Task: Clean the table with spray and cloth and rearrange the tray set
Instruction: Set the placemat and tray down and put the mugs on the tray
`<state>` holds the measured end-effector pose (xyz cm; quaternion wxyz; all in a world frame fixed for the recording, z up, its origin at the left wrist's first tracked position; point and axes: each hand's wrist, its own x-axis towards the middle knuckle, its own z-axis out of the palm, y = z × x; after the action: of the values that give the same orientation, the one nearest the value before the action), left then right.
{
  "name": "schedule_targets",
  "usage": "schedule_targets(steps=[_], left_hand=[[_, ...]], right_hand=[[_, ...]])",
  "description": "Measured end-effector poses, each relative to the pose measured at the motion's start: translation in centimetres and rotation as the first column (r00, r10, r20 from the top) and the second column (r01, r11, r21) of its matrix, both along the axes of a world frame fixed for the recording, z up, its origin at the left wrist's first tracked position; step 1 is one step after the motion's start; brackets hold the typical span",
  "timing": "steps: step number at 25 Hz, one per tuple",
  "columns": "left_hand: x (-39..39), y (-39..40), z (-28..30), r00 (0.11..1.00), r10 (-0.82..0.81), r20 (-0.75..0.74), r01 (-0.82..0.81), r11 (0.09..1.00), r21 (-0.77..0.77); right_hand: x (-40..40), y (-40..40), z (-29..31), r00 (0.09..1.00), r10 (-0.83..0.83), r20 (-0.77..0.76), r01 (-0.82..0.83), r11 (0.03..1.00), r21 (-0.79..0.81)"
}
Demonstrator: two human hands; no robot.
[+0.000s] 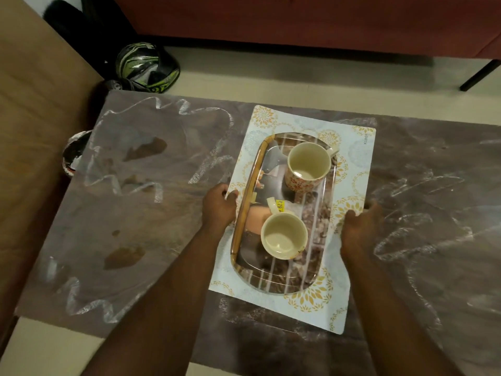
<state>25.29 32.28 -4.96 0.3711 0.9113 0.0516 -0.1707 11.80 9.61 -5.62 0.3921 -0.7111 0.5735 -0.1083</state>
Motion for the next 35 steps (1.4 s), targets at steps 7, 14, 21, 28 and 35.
schedule_targets(steps=[7,14,21,28,35], left_hand=[[1.2,5.3,1.2,0.992,0.125,0.013,-0.126,0.992,0.027],[10.0,17.9,1.0,0.995,0.095,0.005,-0.096,0.994,0.056],[16.8,30.5,1.2,0.984,0.178,0.011,-0.179,0.982,0.055],[18.9,36.3,0.8,0.972,0.236,0.008,-0.236,0.97,0.047],[18.1,35.8,1.0,0.986,0.16,0.038,-0.163,0.98,0.112]], right_hand=[[1.5,4.9,-0.3,0.979,0.16,0.126,-0.172,0.981,0.093],[10.3,16.7,1.0,0.981,0.181,0.071,-0.185,0.981,0.051],[18.8,28.0,1.5,0.968,0.251,0.009,-0.251,0.965,0.07],[21.4,33.7,1.0,0.96,0.278,0.037,-0.279,0.959,0.045],[20.9,34.2,0.8,0.946,0.306,0.107,-0.311,0.95,0.038]])
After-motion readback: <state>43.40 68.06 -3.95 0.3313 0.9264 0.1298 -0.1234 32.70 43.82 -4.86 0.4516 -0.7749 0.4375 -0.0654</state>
